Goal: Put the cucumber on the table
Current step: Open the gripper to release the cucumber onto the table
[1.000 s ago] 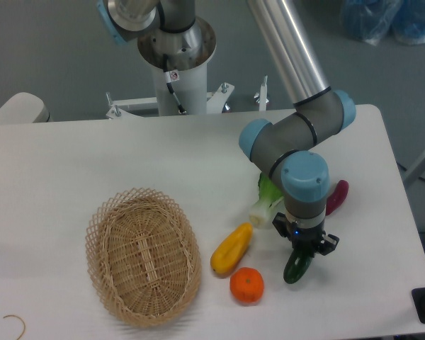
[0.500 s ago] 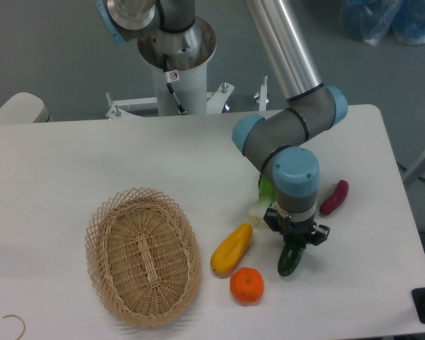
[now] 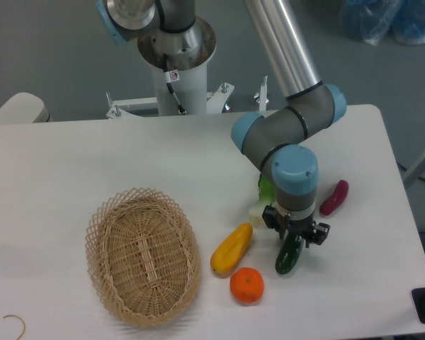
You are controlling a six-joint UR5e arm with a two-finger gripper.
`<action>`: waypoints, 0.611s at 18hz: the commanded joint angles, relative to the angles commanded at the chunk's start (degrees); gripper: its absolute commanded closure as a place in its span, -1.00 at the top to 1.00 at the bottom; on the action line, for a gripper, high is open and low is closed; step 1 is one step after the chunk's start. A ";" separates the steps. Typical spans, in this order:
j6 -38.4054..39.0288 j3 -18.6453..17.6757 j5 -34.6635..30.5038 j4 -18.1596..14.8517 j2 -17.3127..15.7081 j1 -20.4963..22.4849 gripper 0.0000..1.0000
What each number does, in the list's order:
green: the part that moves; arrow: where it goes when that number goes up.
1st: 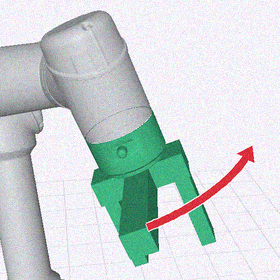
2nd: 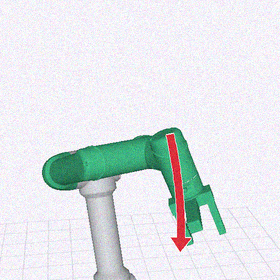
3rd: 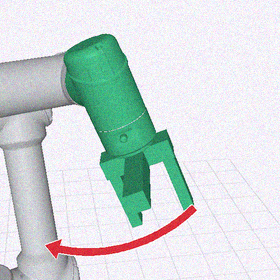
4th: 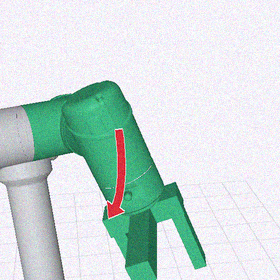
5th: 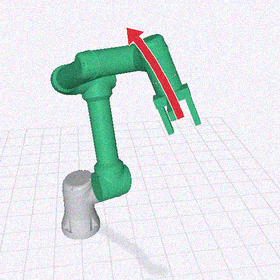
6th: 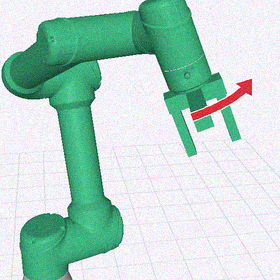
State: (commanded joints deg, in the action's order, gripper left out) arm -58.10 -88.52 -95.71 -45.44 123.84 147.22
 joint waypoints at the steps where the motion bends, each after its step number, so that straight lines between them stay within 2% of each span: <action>1: 0.44 1.23 -0.17 -0.09 0.00 -0.09 1.00; 6: 4.92 3.43 0.35 -0.27 -1.93 -0.61 1.00; 9: 3.00 4.58 0.61 -1.06 -4.48 -1.40 1.00; 11: -0.77 5.46 0.53 -3.94 -6.23 -1.32 1.00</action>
State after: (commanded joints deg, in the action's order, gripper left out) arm -58.87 -83.06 -95.19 -49.37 117.61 145.90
